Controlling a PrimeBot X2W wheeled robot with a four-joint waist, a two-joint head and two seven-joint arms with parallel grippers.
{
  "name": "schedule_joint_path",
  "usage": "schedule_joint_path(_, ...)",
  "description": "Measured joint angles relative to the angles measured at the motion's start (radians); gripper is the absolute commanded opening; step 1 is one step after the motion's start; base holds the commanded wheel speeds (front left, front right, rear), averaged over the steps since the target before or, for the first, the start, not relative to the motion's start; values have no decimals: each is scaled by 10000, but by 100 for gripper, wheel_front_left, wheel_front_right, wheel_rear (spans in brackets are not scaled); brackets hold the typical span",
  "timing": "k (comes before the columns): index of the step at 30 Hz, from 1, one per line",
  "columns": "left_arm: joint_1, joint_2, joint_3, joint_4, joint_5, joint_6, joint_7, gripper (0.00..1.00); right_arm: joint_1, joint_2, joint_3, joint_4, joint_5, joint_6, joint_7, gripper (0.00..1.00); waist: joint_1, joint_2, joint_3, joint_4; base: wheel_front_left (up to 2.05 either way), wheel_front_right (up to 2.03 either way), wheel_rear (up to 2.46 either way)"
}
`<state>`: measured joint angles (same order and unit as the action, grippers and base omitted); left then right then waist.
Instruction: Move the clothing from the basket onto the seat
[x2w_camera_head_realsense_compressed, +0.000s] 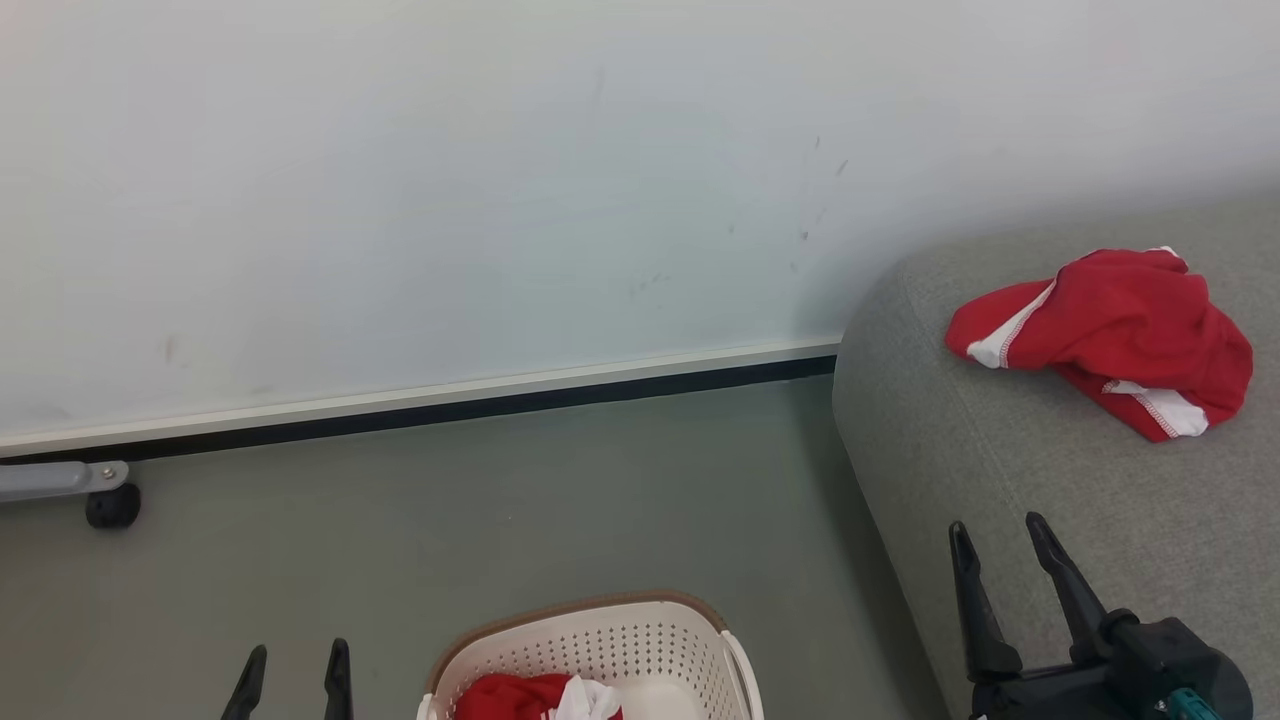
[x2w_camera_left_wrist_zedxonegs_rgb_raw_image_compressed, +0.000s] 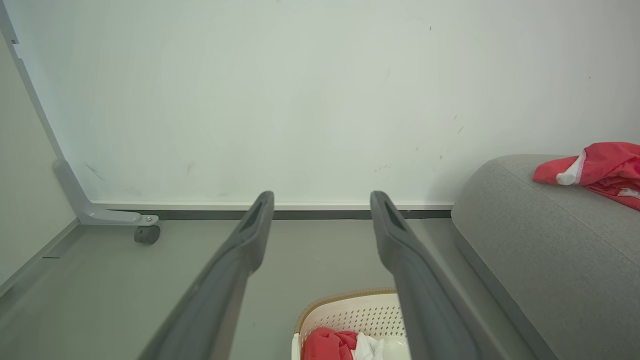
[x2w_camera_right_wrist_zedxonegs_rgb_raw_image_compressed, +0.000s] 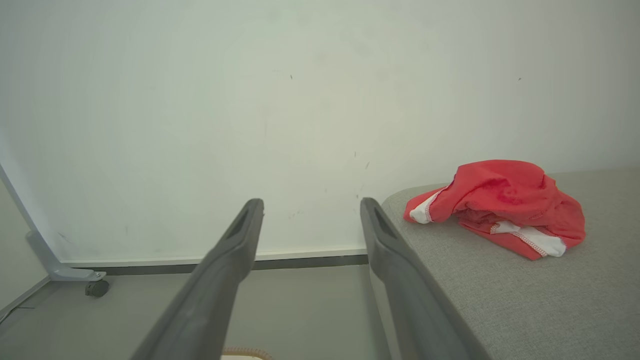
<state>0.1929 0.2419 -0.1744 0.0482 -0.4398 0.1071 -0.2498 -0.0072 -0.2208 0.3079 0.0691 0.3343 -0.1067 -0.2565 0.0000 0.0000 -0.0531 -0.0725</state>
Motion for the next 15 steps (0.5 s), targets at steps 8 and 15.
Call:
schedule_joint_path(8, 0, -56, 40, -46, 29, 73, 0, 100, 1, 8, -59, -169, -6, -42, 0, 100, 0, 0, 45, 10, 0, 0, 0)
schedule_joint_path(15, 0, -109, 48, -140, 100, 73, 0, 100, 13, 13, -102, -307, -19, -48, 0, 100, 0, 0, 90, 7, 0, 0, 0)
